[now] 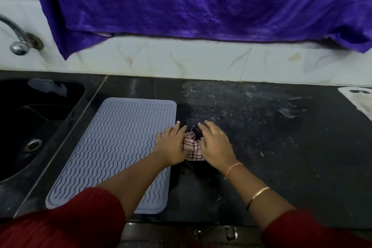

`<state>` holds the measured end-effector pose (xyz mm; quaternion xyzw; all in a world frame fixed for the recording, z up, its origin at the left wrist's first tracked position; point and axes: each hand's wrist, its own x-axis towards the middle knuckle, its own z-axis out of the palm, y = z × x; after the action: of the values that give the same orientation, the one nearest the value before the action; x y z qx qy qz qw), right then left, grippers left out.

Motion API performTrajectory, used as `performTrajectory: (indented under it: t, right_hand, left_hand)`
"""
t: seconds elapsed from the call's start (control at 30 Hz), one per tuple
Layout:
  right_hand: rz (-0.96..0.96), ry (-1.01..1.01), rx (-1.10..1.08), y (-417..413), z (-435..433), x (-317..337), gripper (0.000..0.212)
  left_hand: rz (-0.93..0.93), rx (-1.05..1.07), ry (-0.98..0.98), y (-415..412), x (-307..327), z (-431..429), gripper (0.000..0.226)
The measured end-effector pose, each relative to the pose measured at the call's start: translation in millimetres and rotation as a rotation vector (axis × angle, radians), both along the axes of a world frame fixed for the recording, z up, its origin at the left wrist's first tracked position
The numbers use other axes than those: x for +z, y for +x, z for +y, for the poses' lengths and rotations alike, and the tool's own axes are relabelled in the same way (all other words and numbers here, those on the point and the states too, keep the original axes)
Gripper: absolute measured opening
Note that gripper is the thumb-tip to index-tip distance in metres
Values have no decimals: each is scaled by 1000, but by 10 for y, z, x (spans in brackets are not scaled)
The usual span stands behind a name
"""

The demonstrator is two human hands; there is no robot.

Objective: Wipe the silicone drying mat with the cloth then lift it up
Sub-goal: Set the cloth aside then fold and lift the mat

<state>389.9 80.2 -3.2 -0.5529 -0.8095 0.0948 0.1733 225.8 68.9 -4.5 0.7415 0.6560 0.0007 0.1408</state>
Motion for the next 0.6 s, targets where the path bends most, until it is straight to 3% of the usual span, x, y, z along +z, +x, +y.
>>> performTrajectory:
  t: [0.1,0.2,0.33,0.43,0.6]
  right_hand:
    - [-190,-219,97,-70,-114,-252,56]
    - [-305,-269,84,-73,-155,-413,66]
    - [-197,-392,-15,-274,-33,-234,58]
    - [-88,-277,-59,-481,10,-24,59]
    - [-28,-151,91,-1006,-89,89,58]
  left_hand:
    - [-26,-47,18,-40,-88,-65,58]
    - [-36,-35,-68,-74,-79,-74,64]
    - [-141,77,81,-236,-57,-58,61]
    - [-159,205,212,-467,-62,-64,55]
    - [-186,318,275,-938,-34,-187,48]
